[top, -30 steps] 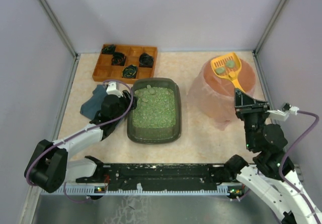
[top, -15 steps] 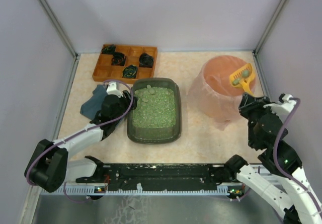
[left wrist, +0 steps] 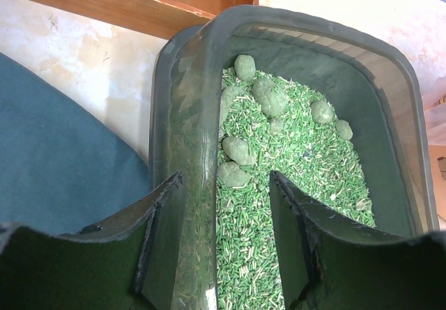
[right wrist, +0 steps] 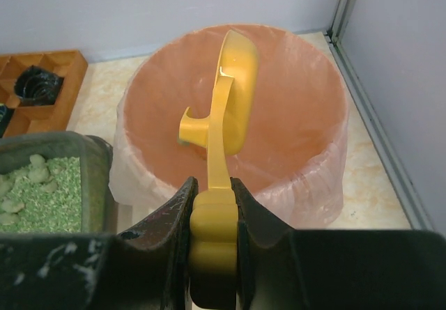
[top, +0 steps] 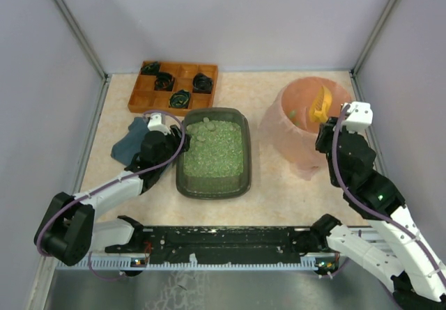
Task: Clean the litter box
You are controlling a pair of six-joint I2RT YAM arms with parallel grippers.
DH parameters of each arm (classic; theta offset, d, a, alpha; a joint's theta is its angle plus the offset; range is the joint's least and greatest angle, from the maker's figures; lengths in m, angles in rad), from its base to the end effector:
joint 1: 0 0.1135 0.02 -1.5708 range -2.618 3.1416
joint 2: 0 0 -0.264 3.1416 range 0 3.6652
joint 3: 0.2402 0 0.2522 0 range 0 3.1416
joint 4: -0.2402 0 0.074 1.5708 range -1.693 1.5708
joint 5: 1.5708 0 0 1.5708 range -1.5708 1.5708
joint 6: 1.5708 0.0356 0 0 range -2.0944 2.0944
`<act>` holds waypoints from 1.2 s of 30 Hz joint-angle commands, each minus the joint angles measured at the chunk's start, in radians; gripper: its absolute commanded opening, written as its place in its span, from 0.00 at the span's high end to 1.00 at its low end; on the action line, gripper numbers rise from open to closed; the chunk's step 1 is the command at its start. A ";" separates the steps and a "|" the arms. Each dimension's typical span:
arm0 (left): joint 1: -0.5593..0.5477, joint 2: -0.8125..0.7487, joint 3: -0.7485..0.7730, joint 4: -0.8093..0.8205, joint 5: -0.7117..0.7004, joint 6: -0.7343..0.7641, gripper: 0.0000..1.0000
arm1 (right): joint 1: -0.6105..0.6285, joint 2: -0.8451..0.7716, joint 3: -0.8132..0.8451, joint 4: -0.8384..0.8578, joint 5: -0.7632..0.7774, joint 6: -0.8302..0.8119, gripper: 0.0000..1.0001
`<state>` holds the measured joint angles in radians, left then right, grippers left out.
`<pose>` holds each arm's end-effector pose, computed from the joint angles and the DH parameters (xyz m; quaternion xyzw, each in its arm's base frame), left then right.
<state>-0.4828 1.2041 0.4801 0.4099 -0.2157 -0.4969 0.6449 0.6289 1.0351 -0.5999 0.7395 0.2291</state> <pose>0.2268 -0.1103 0.2090 -0.0689 0.8038 -0.1981 0.5566 0.0993 0.0447 0.4014 0.0761 0.7519 -0.0021 0.6549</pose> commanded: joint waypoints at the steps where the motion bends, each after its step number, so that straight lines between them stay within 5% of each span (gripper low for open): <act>1: -0.005 0.007 0.029 0.001 0.019 0.000 0.43 | 0.001 -0.009 0.043 0.046 -0.038 -0.078 1.00; 8: -0.006 0.006 0.031 0.000 0.019 -0.002 0.43 | 0.000 -0.059 0.062 0.081 -0.088 -0.077 1.00; 13: -0.005 0.005 0.031 -0.002 0.018 -0.001 0.43 | 0.000 -0.101 0.072 0.145 -0.309 -0.046 1.00; 26: -0.006 0.002 0.031 -0.004 0.013 -0.003 0.43 | 0.016 0.265 0.191 0.073 -0.732 0.196 1.00; 36: -0.006 0.002 0.032 -0.004 0.016 -0.003 0.43 | 0.141 0.409 -0.077 0.323 -0.543 0.582 1.00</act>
<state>-0.4828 1.2045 0.4801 0.4023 -0.2081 -0.4973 0.7605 1.0256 1.0283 -0.4511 0.1154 0.5957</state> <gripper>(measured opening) 0.572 0.214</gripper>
